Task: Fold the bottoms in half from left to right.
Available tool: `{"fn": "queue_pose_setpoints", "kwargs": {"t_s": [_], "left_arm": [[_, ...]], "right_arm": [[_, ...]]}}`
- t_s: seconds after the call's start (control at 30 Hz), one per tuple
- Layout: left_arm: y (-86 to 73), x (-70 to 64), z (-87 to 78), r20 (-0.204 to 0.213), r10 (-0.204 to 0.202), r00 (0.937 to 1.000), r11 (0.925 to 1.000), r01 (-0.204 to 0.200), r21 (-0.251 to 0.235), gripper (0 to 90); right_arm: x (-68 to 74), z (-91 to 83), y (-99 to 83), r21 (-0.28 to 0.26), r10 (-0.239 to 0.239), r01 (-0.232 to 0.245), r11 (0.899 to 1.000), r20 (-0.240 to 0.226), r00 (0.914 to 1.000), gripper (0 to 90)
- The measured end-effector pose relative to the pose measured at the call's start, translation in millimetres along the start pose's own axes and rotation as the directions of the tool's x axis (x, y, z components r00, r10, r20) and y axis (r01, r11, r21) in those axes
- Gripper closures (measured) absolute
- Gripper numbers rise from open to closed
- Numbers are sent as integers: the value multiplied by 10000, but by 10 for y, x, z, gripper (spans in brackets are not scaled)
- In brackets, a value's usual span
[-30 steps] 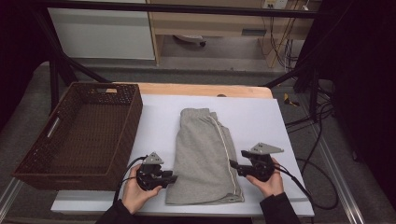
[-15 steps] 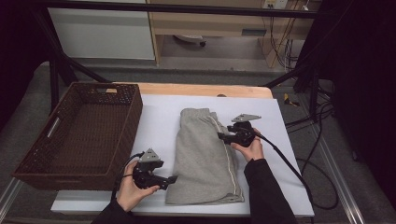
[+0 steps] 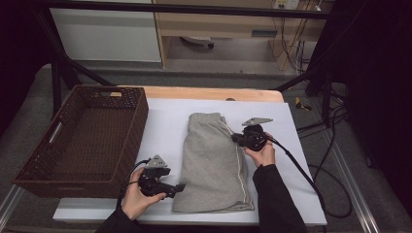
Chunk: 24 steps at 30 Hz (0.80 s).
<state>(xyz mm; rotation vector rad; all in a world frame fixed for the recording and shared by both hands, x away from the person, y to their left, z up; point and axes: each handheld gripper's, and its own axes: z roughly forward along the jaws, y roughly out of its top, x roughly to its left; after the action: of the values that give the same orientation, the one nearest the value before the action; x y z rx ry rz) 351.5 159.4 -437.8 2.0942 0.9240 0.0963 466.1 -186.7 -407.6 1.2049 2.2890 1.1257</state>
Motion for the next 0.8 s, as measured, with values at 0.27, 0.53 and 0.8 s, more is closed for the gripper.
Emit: {"fn": "queue_pose_setpoints", "kwargs": {"t_s": [0.27, 0.53, 0.8], "left_arm": [[0, -16, 17, 75, 38, 10000, 10000, -38, 47, 123], [-5, -19, 28, 56, 23, 10000, 10000, -23, 81, 118], [-17, -25, 53, 46, -2, 10000, 9998, 1, 176, 108]], "right_arm": [[-93, -2, -48, 528, 133, -160, 9985, 508, 9986, 790], [44, -175, -186, -256, 174, -161, 9995, 495, 9986, 461], [350, -503, -634, -32, 25, -27, 10000, -447, 9990, 491]]}}
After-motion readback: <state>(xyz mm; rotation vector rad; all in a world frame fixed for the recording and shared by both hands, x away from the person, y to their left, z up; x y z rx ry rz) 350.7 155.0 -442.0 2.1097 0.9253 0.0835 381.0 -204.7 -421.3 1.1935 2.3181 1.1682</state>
